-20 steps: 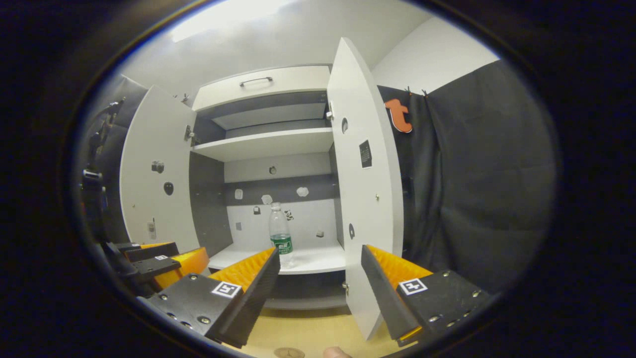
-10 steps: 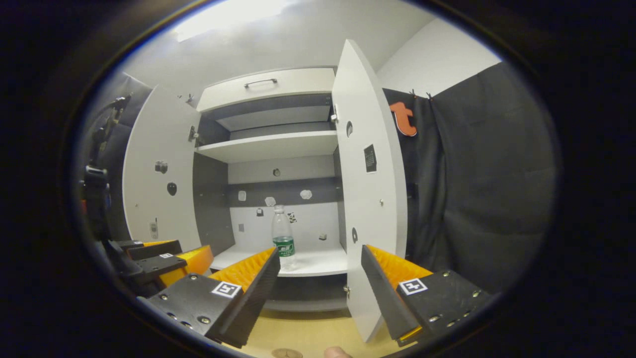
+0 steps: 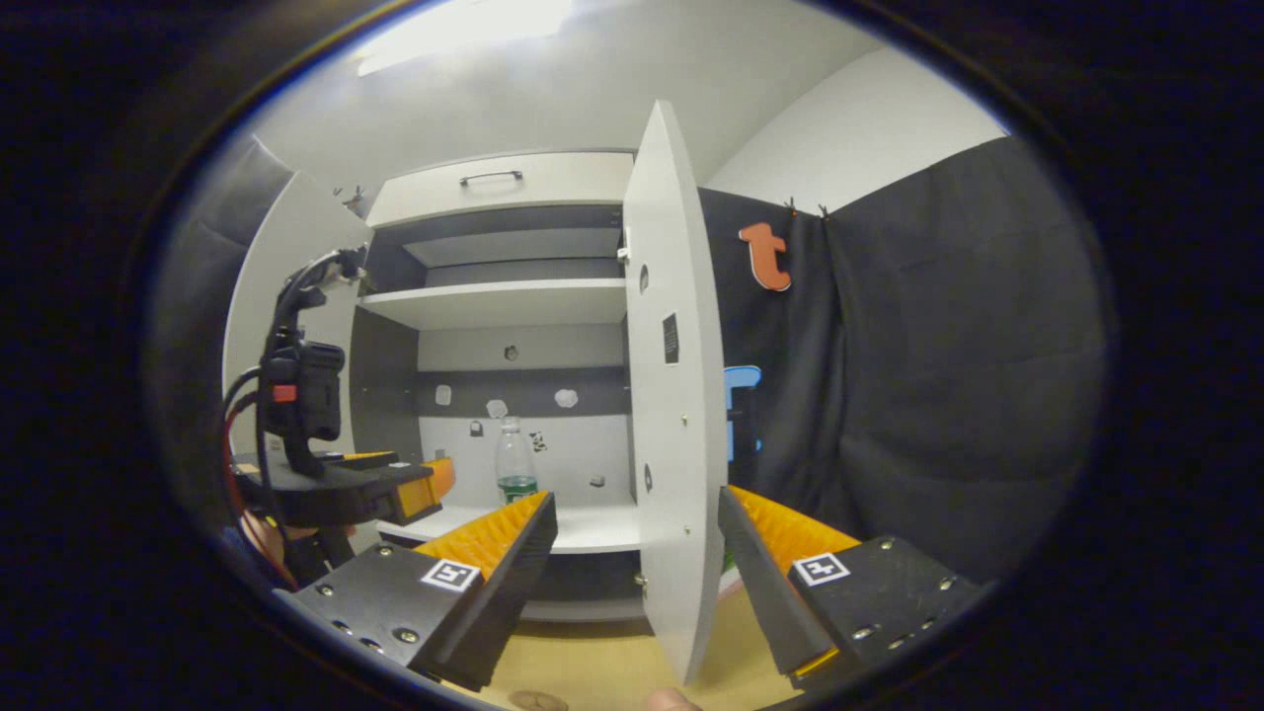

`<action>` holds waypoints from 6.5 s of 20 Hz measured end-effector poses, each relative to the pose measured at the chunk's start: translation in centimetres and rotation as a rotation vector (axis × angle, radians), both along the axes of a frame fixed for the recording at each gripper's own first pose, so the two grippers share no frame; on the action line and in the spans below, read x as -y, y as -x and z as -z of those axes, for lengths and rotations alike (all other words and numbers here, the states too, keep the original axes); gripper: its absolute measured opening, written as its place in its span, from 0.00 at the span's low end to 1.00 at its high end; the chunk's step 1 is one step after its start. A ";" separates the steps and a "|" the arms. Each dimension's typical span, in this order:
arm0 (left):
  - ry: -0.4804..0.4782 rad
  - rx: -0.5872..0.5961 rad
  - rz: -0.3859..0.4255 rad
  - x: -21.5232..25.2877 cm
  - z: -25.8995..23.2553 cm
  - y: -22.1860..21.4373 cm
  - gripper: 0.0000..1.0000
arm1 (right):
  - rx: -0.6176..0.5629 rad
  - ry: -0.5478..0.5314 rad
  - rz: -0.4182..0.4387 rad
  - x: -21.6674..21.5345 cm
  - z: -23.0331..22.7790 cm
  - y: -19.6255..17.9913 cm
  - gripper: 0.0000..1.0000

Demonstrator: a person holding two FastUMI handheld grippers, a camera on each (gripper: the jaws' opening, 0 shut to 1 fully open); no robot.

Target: Grasp the bottle in the cabinet with the left hand and place it on the coaster, then close the right door with the right hand and the left door with the left hand.

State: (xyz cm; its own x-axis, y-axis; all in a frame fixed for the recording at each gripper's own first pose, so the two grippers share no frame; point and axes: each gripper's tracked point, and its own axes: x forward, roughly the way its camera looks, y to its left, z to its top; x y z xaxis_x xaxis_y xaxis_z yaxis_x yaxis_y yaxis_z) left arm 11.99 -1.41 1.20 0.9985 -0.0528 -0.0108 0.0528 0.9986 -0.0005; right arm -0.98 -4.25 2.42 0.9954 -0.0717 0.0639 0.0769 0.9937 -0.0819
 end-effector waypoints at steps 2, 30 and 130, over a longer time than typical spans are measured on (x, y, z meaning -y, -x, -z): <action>0.015 -0.019 0.030 0.4 0.2 -2.6 0.97 | 0.016 0.011 0.043 1.4 -0.4 0.5 0.97; 0.078 -0.124 0.290 3.7 2.8 -10.9 0.79 | 0.039 0.018 0.186 5.0 -0.5 2.8 0.99; 0.074 -0.257 0.310 4.4 15.6 10.6 0.82 | -0.086 -0.027 0.181 6.3 4.3 1.5 1.00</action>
State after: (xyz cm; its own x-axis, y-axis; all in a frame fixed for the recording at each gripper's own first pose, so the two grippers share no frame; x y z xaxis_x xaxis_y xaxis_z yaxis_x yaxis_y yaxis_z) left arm 1.43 -5.80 -14.35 0.9006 -0.3604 -0.2430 0.3397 0.9323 -0.1239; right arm -2.50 -10.60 -1.86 0.9678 -0.2506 -0.0247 0.2484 0.9662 -0.0694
